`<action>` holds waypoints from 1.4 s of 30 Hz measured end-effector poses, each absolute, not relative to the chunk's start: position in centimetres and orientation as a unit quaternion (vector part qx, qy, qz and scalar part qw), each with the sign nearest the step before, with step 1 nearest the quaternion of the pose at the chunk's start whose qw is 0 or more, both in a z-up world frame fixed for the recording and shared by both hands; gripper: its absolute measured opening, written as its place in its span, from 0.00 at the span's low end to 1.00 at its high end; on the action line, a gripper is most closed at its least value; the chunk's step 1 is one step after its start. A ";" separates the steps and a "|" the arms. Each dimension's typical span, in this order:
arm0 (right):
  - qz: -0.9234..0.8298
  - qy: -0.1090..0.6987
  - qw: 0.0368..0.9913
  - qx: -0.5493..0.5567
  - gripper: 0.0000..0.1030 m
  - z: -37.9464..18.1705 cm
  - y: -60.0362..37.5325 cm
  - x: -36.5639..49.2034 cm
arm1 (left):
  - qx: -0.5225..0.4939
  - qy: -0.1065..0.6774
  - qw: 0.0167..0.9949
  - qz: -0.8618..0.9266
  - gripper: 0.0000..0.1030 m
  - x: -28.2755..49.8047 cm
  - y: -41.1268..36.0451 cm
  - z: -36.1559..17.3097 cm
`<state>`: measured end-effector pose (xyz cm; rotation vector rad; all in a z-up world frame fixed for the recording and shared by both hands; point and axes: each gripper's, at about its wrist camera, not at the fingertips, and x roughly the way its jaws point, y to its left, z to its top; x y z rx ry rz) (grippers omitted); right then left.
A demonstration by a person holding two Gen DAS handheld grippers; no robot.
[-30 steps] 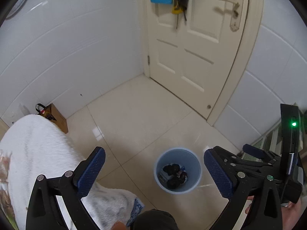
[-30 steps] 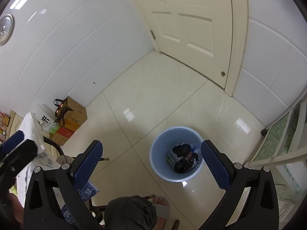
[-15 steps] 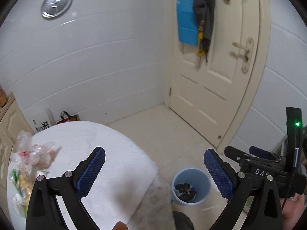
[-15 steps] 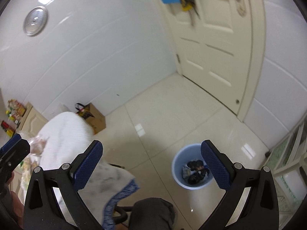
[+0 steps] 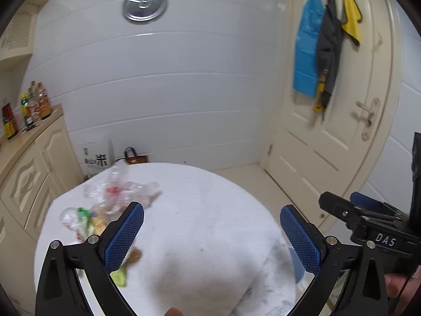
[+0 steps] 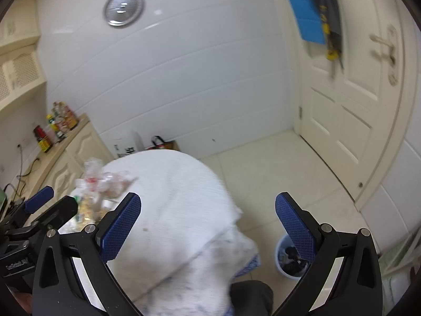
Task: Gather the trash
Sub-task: 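Return both tools to the table over the remaining trash, then grasp the yellow bread packet with the right tool while the left tool grasps a white plastic bag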
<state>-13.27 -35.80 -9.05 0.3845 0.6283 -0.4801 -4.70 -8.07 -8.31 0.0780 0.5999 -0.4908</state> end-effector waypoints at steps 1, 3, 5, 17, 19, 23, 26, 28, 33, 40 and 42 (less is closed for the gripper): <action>-0.227 0.302 0.908 0.182 1.00 -8.7 -35.0 -12.8 | 0.033 0.290 0.929 -0.229 0.99 -5.1 -6.9 -8.1; -0.210 0.299 0.915 0.170 1.00 -8.1 -33.0 -11.7 | 0.025 0.286 0.935 -0.210 0.99 -5.7 -5.0 -7.7; -0.195 0.296 0.922 0.155 1.00 -7.6 -31.1 -10.7 | 0.014 0.282 0.941 -0.189 0.99 -6.6 -2.9 -7.4; -0.107 0.292 0.947 0.081 1.00 -6.1 -21.2 -5.7 | -0.009 0.266 0.957 -0.111 0.99 -11.5 4.9 -7.6; -0.099 0.293 0.948 0.068 1.00 -6.1 -20.0 -5.0 | -0.015 0.267 0.958 -0.101 0.99 -12.0 5.5 -7.8; -0.084 0.298 0.950 0.049 1.00 -6.4 -18.0 -3.8 | -0.023 0.267 0.960 -0.085 0.99 -12.5 6.9 -8.1; -0.076 0.305 0.949 0.035 1.00 -6.8 -17.1 -2.9 | -0.019 0.273 0.959 -0.072 0.99 -12.1 7.4 -8.6; -0.070 0.311 0.947 0.031 1.00 -7.3 -16.9 -2.4 | -0.020 0.282 0.957 -0.065 0.99 -11.6 7.7 -9.2; -0.063 0.335 0.940 0.022 1.00 -9.0 -16.5 -0.6 | -0.022 0.310 0.949 -0.053 0.99 -8.8 8.6 -10.9; -0.058 0.384 0.922 0.014 1.00 -12.5 -16.0 2.4 | -0.022 0.362 0.930 -0.054 0.99 -2.6 9.6 -14.3; -0.055 0.395 0.917 0.012 1.00 -13.5 -15.8 3.3 | -0.021 0.379 0.923 -0.057 0.99 -0.7 9.4 -15.4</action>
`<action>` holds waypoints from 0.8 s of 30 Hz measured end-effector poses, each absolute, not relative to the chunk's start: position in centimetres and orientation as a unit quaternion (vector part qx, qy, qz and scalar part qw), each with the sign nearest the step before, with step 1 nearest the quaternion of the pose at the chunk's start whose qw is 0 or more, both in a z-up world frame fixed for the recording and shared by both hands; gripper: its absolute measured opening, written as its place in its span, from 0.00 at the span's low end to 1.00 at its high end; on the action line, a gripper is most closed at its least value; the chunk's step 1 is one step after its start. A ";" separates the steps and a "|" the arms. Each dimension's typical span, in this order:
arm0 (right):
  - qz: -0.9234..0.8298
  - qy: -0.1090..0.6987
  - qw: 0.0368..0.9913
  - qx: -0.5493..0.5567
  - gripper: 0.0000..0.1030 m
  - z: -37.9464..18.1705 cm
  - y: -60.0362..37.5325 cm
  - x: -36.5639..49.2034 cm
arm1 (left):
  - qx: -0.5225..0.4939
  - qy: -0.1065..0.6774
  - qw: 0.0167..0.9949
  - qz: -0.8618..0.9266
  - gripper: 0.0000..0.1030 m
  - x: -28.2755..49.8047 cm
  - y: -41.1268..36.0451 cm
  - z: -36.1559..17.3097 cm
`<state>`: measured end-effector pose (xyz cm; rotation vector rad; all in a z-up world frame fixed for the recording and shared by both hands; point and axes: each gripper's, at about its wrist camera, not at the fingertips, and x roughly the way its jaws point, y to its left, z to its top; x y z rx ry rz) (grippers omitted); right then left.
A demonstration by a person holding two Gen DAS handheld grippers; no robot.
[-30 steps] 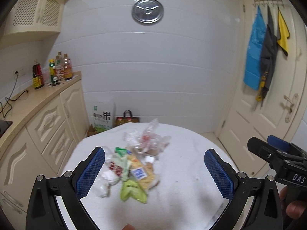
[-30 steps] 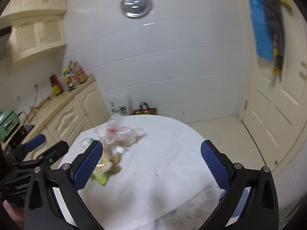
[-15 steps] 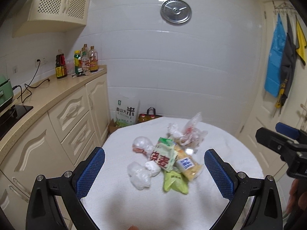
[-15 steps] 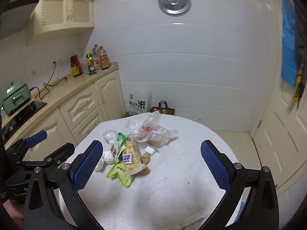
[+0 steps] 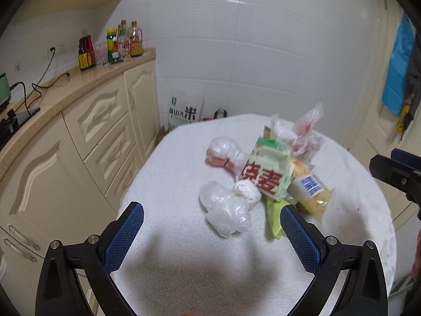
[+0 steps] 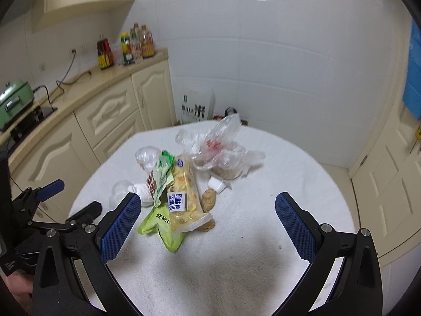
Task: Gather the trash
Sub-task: 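Grasp the yellow bread packet with the right tool while the left tool grasps a white plastic bag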
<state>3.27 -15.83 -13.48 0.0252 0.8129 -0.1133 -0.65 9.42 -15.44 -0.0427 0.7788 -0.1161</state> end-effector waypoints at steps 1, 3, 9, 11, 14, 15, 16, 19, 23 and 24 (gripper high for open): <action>-0.055 0.399 0.915 0.011 1.00 -13.9 -15.7 3.6 | -0.021 0.386 0.921 -0.058 0.99 0.5 9.4 -15.8; -0.055 0.409 0.911 0.007 1.00 -14.6 -15.6 4.5 | -0.024 0.398 0.915 -0.058 0.99 2.1 9.3 -16.9; -0.054 0.449 0.892 -0.008 1.00 -17.7 -15.7 7.4 | -0.041 0.429 0.901 -0.048 0.99 7.6 9.1 -19.9; -0.050 0.460 0.886 -0.018 0.99 -18.7 -15.4 8.3 | -0.050 0.428 0.901 -0.043 0.99 8.3 9.4 -20.5; -0.046 0.474 0.879 -0.035 0.92 -20.1 -15.1 9.8 | -0.056 0.425 0.903 -0.036 0.99 9.4 9.6 -20.9; -0.044 0.479 0.876 -0.039 0.90 -20.6 -14.9 10.4 | -0.058 0.426 0.902 -0.035 0.99 9.9 9.6 -21.0; -0.041 0.482 0.874 -0.040 0.86 -21.0 -14.8 10.8 | -0.060 0.426 0.902 -0.035 0.99 10.3 9.6 -21.1; -0.033 0.492 0.869 -0.038 0.74 -22.0 -14.6 12.1 | -0.054 0.427 0.902 -0.030 0.99 11.9 8.8 -21.8; -0.018 0.495 0.868 -0.021 0.42 -22.6 -14.6 12.6 | -0.080 0.430 0.898 -0.044 0.96 13.3 8.8 -23.0; -0.016 0.495 0.869 -0.018 0.41 -22.6 -14.6 12.3 | -0.085 0.431 0.897 -0.046 0.86 13.7 9.0 -23.1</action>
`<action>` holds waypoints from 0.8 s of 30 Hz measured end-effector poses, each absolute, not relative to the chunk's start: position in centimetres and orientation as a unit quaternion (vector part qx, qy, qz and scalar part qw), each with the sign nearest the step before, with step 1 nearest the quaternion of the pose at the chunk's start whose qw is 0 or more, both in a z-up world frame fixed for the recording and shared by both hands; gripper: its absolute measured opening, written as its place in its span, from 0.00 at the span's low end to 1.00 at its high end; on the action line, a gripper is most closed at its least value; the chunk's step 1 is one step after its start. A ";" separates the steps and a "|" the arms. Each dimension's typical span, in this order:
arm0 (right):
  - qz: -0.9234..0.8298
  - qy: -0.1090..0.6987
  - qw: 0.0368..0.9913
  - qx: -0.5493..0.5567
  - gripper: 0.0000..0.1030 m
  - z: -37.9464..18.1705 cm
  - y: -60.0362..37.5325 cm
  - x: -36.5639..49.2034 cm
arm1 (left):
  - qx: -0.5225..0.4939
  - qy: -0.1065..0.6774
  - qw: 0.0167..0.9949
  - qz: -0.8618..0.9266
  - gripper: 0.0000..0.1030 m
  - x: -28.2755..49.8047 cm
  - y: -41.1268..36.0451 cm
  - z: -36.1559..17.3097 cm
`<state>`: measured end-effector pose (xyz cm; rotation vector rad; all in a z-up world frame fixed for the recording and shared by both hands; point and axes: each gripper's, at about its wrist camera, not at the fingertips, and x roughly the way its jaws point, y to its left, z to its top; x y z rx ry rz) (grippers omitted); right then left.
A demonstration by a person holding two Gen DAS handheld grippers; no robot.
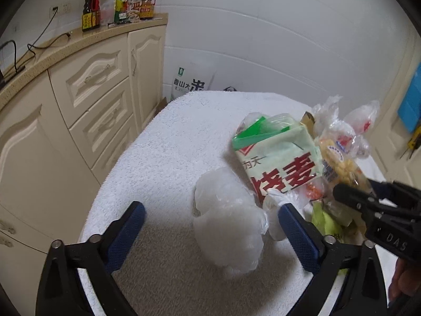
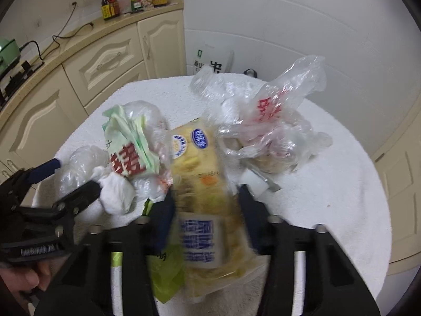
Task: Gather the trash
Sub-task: 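Grasp the yellow bread packet with the right tool while the left tool grasps a white plastic bag, then carry the bread packet and white plastic bag to the blue bin and release both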
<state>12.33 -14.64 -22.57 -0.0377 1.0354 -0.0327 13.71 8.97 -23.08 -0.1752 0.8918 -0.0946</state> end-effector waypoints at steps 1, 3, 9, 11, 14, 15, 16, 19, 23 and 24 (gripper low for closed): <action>-0.011 0.493 0.870 -0.012 0.39 -22.5 -14.7 12.0 | -0.085 0.431 0.897 -0.046 0.73 13.6 9.1 -23.2; -0.004 0.490 0.872 0.002 0.37 -22.3 -15.1 11.4 | -0.083 0.439 0.894 -0.045 0.51 13.6 9.8 -23.5; 0.002 0.486 0.873 0.038 0.36 -22.1 -16.1 9.6 | -0.073 0.443 0.892 -0.049 0.43 12.8 10.7 -24.4; 0.004 0.485 0.874 0.042 0.36 -22.0 -16.2 9.3 | -0.075 0.442 0.892 -0.050 0.43 12.5 11.0 -24.5; 0.005 0.484 0.873 0.052 0.36 -22.1 -16.3 9.0 | -0.073 0.440 0.894 -0.046 0.42 11.9 11.3 -24.6; 0.005 0.484 0.873 0.057 0.36 -22.1 -16.3 9.1 | -0.072 0.440 0.894 -0.046 0.42 11.4 11.2 -24.7; 0.006 0.483 0.873 0.062 0.36 -22.1 -16.4 9.0 | -0.070 0.440 0.894 -0.043 0.42 11.0 11.2 -24.7; 0.007 0.477 0.876 0.072 0.35 -21.9 -16.6 8.6 | -0.070 0.433 0.898 -0.039 0.42 8.9 11.0 -24.1; 0.009 0.468 0.880 0.083 0.35 -21.5 -17.0 7.2 | -0.062 0.420 0.904 -0.045 0.41 6.5 10.4 -23.1; 0.009 0.465 0.881 0.087 0.35 -21.4 -17.1 6.7 | -0.061 0.417 0.906 -0.047 0.41 6.2 10.4 -23.0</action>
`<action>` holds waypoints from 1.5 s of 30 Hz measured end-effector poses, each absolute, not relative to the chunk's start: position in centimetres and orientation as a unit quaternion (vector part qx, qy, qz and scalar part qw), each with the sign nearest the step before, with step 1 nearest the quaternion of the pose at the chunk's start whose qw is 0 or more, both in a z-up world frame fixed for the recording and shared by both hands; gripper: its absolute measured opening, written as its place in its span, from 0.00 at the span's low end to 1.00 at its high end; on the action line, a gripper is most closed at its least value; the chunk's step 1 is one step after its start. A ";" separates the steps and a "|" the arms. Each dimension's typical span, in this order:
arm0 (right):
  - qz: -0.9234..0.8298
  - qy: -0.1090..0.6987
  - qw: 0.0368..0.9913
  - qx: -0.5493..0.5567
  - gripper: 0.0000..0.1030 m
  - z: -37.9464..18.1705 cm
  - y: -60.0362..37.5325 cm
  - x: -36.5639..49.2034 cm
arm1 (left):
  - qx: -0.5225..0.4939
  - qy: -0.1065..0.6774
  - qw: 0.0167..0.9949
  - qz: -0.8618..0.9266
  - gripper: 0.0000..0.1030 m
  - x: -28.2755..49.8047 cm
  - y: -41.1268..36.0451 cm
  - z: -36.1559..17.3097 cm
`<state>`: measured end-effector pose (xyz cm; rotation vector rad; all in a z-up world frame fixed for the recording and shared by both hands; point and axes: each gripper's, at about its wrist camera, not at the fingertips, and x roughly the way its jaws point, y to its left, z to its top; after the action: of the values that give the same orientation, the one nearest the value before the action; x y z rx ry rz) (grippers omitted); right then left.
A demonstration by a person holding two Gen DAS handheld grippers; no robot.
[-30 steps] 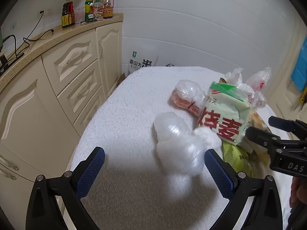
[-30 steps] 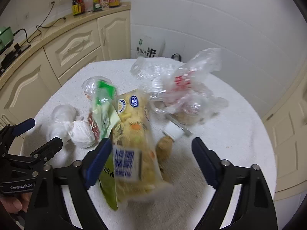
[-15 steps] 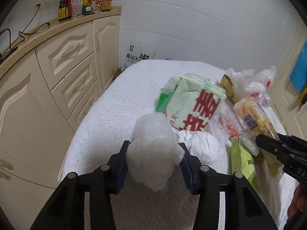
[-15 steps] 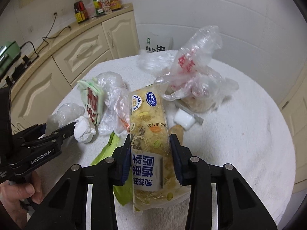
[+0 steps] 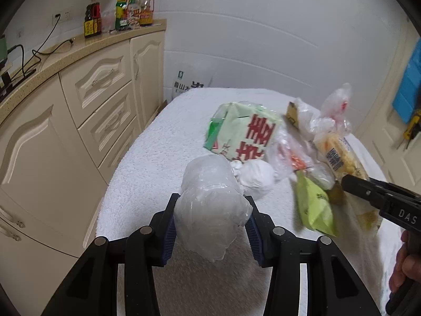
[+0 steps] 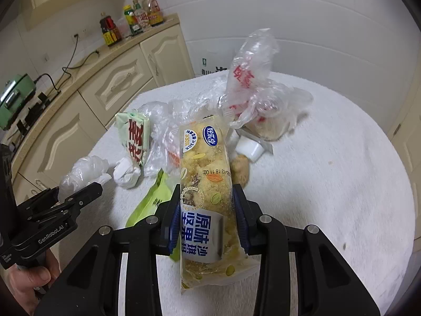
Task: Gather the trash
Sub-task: 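Carry the bread packet and white plastic bag to the blue bin and release both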
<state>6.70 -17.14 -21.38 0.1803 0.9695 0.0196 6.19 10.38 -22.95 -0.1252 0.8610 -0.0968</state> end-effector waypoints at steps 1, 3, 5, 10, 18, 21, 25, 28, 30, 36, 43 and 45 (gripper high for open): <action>0.010 0.464 0.881 0.089 0.35 -21.3 -17.2 6.4 | -0.058 0.414 0.907 -0.049 0.41 5.8 10.3 -22.8; 0.010 0.460 0.883 0.093 0.35 -21.0 -17.4 5.5 | -0.056 0.412 0.908 -0.053 0.41 4.7 9.2 -22.3; 0.010 0.457 0.884 0.097 0.35 -20.6 -17.6 4.7 | -0.052 0.408 0.910 -0.057 0.41 3.6 8.5 -21.7; 0.009 0.440 0.892 0.107 0.35 -19.2 -18.0 2.0 | -0.042 0.389 0.917 -0.072 0.41 0.9 6.8 -19.6; -0.005 0.396 0.911 0.113 0.35 -16.0 -19.4 -2.3 | -0.015 0.359 0.928 -0.103 0.41 -3.2 2.8 -16.2; -0.013 0.378 0.918 0.116 0.35 -14.6 -20.5 -4.0 | -0.006 0.347 0.931 -0.116 0.41 -4.6 1.2 -15.1; -0.024 0.358 0.925 0.123 0.35 -13.2 -22.1 -6.1 | 0.004 0.330 0.933 -0.141 0.41 -6.8 -1.6 -13.4; -0.038 0.341 0.931 0.127 0.35 -12.1 -23.6 -7.9 | 0.010 0.316 0.935 -0.159 0.41 -8.1 -3.8 -12.1; -0.047 0.330 0.933 0.132 0.35 -11.4 -24.6 -9.0 | 0.013 0.305 0.937 -0.172 0.41 -9.0 -5.2 -11.3; -0.085 0.300 0.939 0.147 0.35 -9.5 -27.9 -12.6 | 0.018 0.281 0.936 -0.211 0.41 -10.9 -9.2 -9.7; -0.140 0.269 0.939 0.164 0.35 -7.8 -32.4 -16.8 | 0.039 0.265 0.927 -0.264 0.41 -12.6 -14.8 -8.8; -0.159 0.264 0.936 0.169 0.35 -7.6 -33.9 -18.0 | 0.042 0.263 0.923 -0.278 0.41 -12.8 -16.2 -8.7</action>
<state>-18.00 -33.90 -7.59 0.3449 0.5400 -0.3248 -12.78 -16.22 -8.70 0.0864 0.5395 -0.5707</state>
